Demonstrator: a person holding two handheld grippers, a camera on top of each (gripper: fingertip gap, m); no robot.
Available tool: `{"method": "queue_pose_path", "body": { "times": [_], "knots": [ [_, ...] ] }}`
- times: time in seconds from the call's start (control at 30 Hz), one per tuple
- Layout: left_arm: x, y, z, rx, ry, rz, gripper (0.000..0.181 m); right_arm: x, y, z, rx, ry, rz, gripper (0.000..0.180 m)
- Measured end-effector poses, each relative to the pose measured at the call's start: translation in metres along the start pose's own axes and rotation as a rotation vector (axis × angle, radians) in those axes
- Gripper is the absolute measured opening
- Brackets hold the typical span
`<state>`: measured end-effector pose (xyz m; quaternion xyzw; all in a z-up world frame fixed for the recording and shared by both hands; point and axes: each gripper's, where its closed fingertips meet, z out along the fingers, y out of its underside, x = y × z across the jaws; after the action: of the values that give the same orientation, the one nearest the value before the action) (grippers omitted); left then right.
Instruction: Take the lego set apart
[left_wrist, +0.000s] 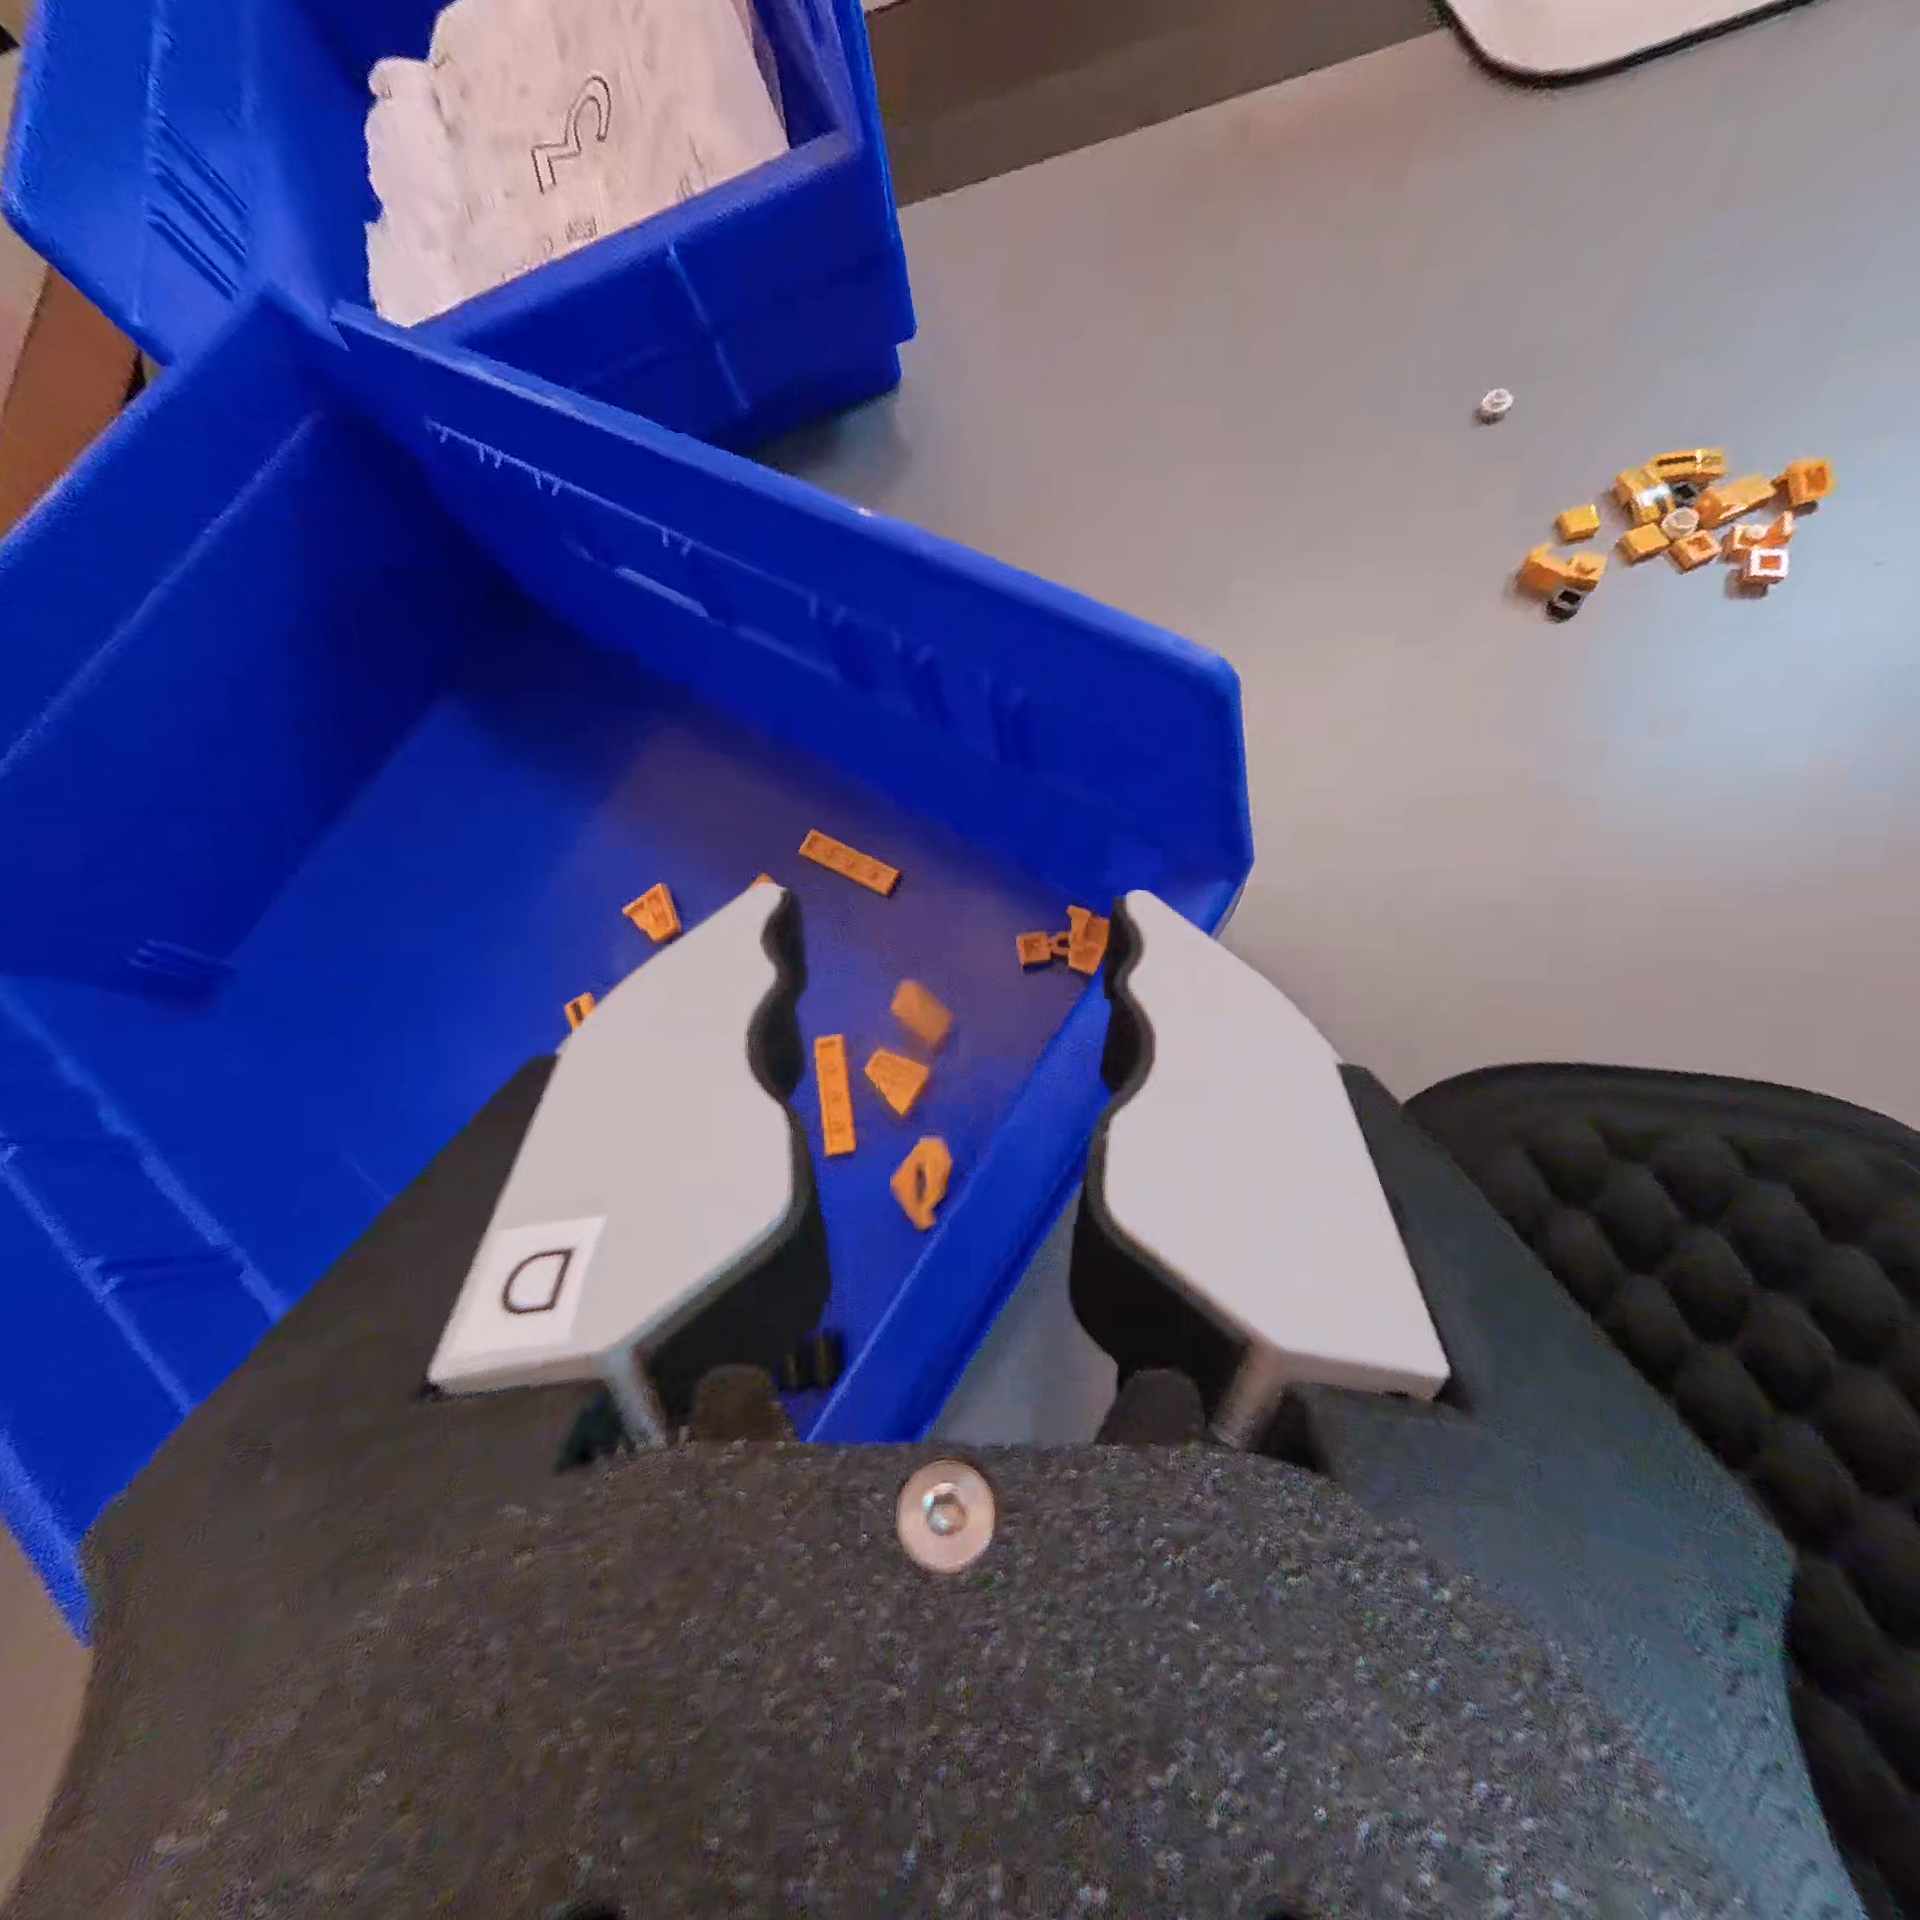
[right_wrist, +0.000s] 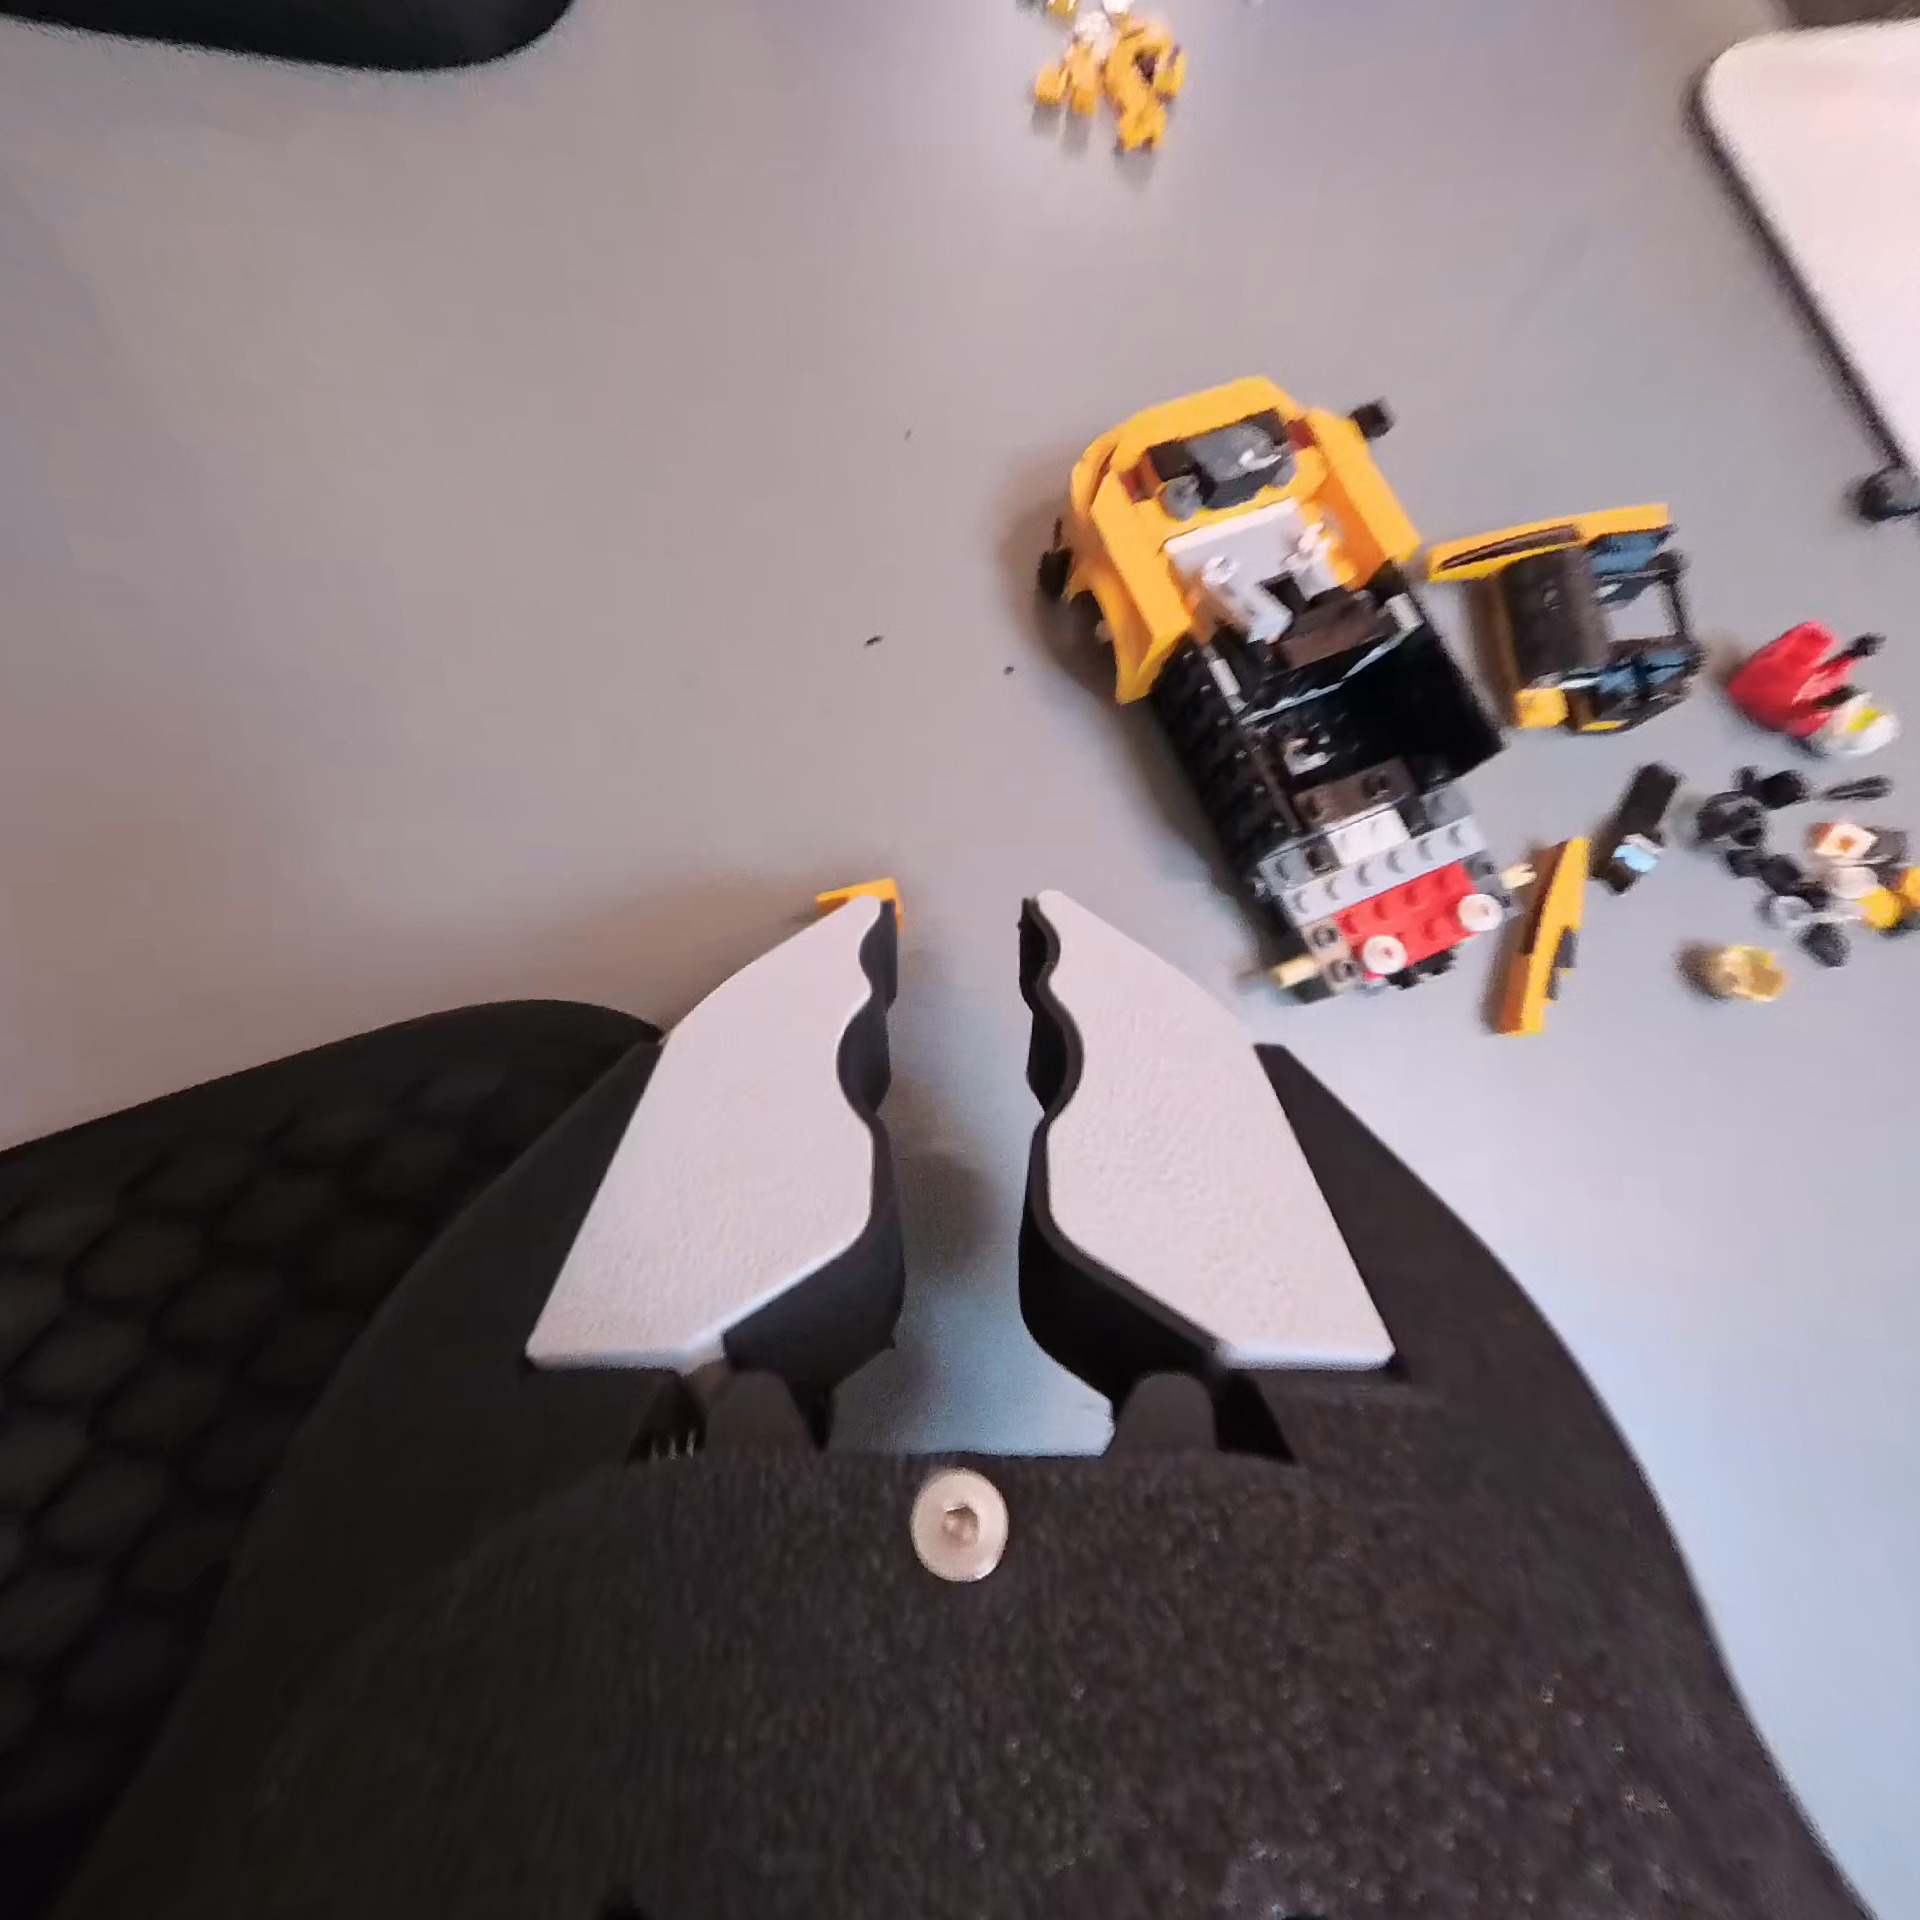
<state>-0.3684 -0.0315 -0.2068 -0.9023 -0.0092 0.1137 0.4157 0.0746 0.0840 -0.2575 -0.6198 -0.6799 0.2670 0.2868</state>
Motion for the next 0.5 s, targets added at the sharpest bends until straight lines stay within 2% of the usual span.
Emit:
{"method": "queue_pose_path", "body": {
  "times": [0.1, 0.23, 0.4, 0.5],
  "knots": [
    [0.001, -0.006, 0.0, 0.021, -0.003, -0.002, 0.062, -0.011, 0.008, 0.01, -0.07, -0.056, -0.001, 0.026],
    [0.003, -0.017, -0.007, 0.085, -0.015, -0.001, 0.061, -0.017, 0.01, 0.019, -0.097, -0.068, -0.027, 0.029],
    [0.023, -0.059, -0.033, 0.3, -0.01, 0.03, 0.05, -0.019, 0.007, 0.021, -0.093, -0.065, -0.064, 0.017],
    [0.055, -0.09, -0.046, 0.434, 0.085, 0.066, 0.046, -0.021, 0.003, 0.025, -0.076, -0.083, -0.067, 0.017]
  ]
}}
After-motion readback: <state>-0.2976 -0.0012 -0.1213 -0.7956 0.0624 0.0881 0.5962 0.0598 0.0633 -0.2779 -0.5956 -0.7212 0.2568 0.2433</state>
